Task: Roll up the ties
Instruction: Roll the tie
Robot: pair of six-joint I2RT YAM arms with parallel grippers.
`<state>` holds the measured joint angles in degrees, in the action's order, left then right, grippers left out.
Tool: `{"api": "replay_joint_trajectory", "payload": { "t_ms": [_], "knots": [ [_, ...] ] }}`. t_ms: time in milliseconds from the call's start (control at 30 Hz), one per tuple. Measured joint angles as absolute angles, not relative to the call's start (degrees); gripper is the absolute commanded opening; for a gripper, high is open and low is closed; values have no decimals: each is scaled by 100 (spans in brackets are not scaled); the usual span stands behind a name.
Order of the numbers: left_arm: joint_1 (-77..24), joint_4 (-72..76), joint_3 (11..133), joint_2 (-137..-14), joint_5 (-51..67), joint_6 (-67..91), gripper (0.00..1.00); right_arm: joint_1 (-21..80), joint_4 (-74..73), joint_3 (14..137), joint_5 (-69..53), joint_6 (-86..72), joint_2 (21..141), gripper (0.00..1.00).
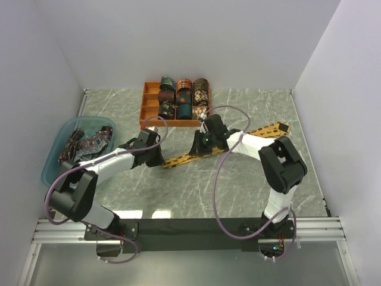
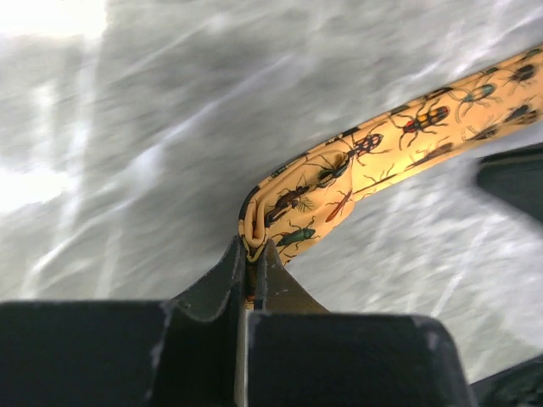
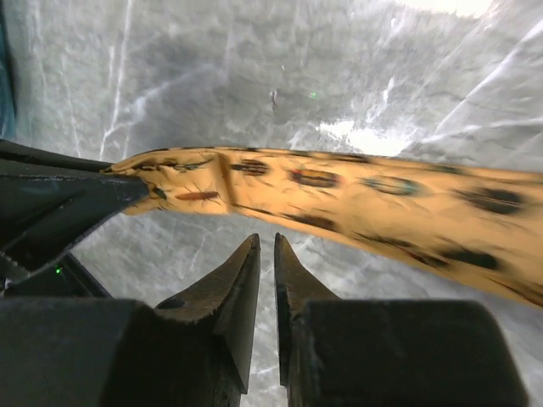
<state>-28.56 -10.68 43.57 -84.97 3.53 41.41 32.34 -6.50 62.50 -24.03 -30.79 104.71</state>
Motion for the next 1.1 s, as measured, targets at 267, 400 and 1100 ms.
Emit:
{"api": "replay_joint_trajectory", "payload": {
  "t_ms": [267, 400, 1100],
  "knots": [
    [-2770, -2390, 4593, -8235, 158, 3553, 1, 3420, -982, 6790, -1942, -2759, 10348, 20],
    [-2757, -2705, 4727, -8235, 139, 3454, 1, 3623, -993, 6912, -1890, -2692, 10427, 20],
    [-2746, -3522, 5179, -8235, -305, 3409, 1, 4324, -75, 6958, -2733, -3068, 11391, 7]
  ]
}}
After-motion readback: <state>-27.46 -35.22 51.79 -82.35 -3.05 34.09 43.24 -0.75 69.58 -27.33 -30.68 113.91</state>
